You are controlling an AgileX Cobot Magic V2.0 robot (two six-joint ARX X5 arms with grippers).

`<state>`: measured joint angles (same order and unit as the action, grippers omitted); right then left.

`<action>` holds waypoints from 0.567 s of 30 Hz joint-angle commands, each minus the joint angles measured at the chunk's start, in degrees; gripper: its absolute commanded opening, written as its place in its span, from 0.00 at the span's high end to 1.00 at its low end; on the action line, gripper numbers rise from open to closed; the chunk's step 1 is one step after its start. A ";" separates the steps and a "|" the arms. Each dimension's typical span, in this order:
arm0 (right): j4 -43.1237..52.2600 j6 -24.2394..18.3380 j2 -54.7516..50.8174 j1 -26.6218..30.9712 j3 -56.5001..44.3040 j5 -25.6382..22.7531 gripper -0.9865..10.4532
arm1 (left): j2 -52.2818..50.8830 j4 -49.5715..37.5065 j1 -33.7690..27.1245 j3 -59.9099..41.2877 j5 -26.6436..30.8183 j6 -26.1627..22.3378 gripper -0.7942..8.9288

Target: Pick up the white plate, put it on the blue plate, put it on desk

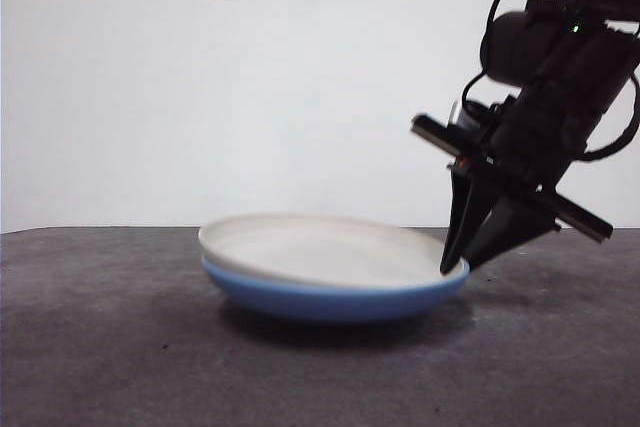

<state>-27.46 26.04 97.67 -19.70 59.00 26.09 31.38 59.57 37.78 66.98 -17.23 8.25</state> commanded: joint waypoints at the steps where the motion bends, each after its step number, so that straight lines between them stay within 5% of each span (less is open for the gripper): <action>1: 0.50 0.98 1.51 -1.22 1.22 -0.04 0.91 | 0.09 -0.79 0.48 0.68 0.09 -0.02 0.31; 10: -0.46 0.92 1.88 -1.84 1.22 -0.02 0.88 | 0.09 -0.42 0.48 0.68 0.09 -0.02 0.31; 17: -1.42 -2.27 1.86 -1.88 1.22 1.38 0.58 | 0.09 -0.46 0.48 0.68 0.09 -0.17 0.31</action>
<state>-28.97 25.41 98.56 -21.28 59.00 27.18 31.38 59.75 37.78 66.98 -17.23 8.25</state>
